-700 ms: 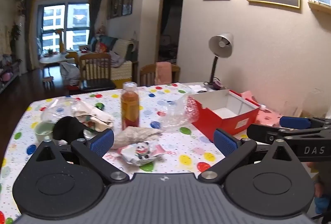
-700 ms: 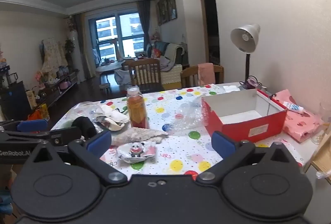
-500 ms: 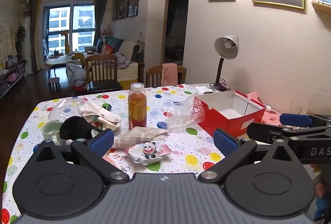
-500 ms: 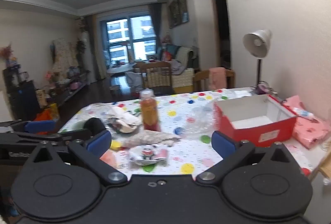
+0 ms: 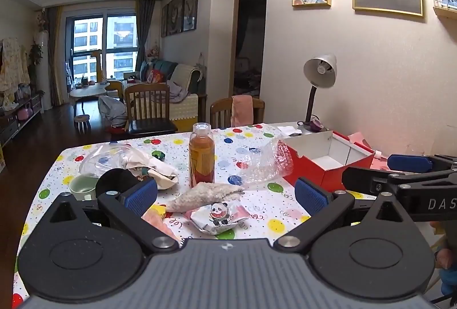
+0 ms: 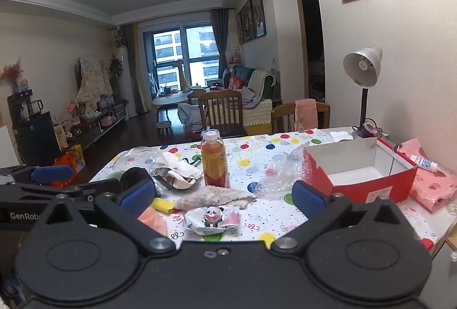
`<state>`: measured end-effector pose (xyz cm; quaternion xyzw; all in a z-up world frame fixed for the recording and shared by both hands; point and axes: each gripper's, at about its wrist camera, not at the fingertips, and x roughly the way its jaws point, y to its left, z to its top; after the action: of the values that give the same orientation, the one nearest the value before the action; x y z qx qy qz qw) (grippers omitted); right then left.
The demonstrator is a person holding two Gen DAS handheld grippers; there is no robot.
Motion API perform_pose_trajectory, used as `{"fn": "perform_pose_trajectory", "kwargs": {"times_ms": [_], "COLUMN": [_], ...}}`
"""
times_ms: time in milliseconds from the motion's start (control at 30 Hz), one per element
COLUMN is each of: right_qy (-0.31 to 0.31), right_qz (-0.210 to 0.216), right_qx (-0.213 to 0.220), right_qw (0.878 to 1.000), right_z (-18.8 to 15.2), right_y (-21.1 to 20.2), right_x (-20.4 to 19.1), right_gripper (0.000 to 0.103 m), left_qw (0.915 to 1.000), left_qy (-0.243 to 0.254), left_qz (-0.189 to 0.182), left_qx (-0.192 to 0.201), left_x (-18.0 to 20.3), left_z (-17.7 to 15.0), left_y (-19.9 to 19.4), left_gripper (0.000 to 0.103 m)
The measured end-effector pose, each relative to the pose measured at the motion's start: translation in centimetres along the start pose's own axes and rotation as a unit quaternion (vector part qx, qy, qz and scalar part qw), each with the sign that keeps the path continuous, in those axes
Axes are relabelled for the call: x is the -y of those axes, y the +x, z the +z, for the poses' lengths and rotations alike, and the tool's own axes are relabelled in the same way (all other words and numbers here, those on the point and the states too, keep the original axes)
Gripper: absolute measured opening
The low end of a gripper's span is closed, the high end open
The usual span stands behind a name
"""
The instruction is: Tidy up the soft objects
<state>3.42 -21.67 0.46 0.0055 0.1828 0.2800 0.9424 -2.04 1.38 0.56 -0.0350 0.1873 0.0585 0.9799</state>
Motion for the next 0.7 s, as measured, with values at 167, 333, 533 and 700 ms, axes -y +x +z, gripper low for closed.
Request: {"fn": "perform_pose_trajectory", "kwargs": {"times_ms": [167, 333, 533, 700], "right_qy": [0.002, 0.001, -0.002, -0.005], "right_qz": [-0.004, -0.008, -0.015, -0.016], "right_qx": [-0.008, -0.021, -0.031, -0.033], "right_qw": [1.000, 1.000, 0.999, 0.999], "right_z": [-0.01, -0.21, -0.38, -0.42], "right_y": [0.14, 0.47, 0.92, 1.07], "right_x": [-0.03, -0.24, -0.53, -0.69], "right_gripper": [0.103, 0.103, 0.103, 0.103], "left_qw": [1.0000, 0.9999, 0.9998, 0.9997], "left_qy": [-0.005, -0.009, -0.015, -0.016], "left_qz": [0.000, 0.005, 0.006, 0.009], "left_qx": [-0.001, -0.004, -0.006, -0.014], "left_x": [0.06, -0.34, -0.71, -0.75], "left_z": [-0.01, -0.20, -0.13, -0.14], "left_y": [-0.17, -0.21, -0.22, 0.11], "left_gripper": [0.103, 0.103, 0.103, 0.103]}}
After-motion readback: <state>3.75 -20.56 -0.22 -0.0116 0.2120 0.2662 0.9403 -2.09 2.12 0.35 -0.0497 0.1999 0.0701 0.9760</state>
